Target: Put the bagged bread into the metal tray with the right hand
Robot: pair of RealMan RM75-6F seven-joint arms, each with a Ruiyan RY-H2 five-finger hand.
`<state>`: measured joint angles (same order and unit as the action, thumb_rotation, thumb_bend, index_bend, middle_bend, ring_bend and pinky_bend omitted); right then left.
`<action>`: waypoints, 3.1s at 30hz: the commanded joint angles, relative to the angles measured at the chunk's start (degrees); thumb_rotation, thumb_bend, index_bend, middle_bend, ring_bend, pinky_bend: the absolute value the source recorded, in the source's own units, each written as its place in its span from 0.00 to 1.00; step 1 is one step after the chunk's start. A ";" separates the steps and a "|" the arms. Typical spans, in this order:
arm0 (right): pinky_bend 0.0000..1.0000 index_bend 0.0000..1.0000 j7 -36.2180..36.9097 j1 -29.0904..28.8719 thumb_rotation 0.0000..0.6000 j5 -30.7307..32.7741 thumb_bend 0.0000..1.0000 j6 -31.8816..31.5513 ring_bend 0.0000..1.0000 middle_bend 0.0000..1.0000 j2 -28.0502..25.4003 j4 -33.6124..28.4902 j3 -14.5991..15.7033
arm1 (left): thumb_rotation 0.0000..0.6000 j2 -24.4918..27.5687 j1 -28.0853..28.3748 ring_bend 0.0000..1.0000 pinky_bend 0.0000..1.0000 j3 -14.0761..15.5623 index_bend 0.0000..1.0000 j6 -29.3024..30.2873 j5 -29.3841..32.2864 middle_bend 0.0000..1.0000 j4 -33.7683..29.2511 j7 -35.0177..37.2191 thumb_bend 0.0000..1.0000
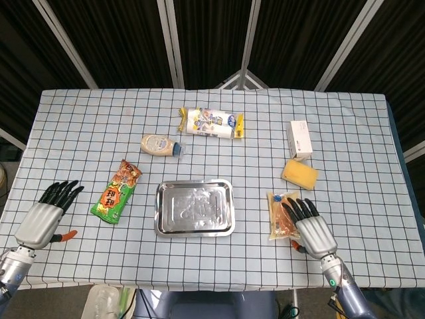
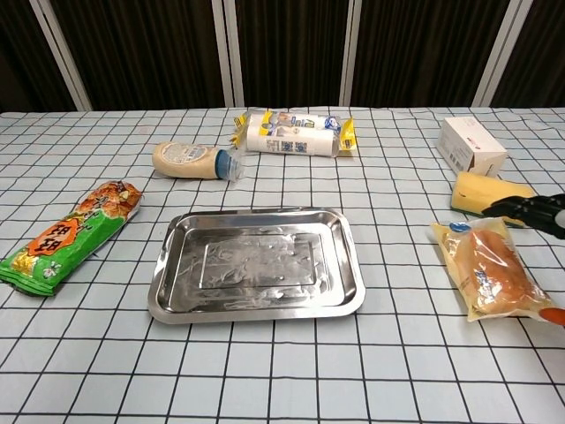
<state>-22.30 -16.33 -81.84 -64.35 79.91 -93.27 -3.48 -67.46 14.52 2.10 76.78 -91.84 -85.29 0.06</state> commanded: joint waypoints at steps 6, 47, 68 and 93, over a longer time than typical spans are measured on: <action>0.00 0.00 -4.70 -4.57 1.00 7.94 0.31 5.15 0.00 0.00 4.50 2.70 -3.34 | 1.00 0.14 0.07 0.00 0.00 -0.05 0.00 -0.13 0.03 0.00 0.29 0.63 0.04; 0.64 0.29 -26.47 -15.97 1.00 16.33 0.31 2.56 0.36 0.43 6.87 -13.24 -7.21 | 1.00 0.39 0.04 0.00 0.00 -0.15 0.00 -0.04 0.09 0.00 0.08 1.08 0.04; 0.53 0.01 -38.80 -34.19 1.00 38.67 0.31 1.52 0.15 0.19 26.26 2.36 -14.86 | 1.00 1.76 0.10 0.00 0.00 -0.15 0.00 0.86 -0.73 0.00 1.20 6.17 0.04; 0.24 0.00 -40.64 -29.73 1.00 33.17 0.24 -14.76 0.00 0.00 16.32 -20.45 -8.59 | 1.00 0.09 0.66 0.00 0.00 0.14 0.00 -0.73 -0.65 0.00 -0.10 1.43 0.04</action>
<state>-63.17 -45.91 -48.82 -79.34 96.03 -113.89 -12.02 -67.37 15.17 2.24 76.06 -92.49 -85.39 1.49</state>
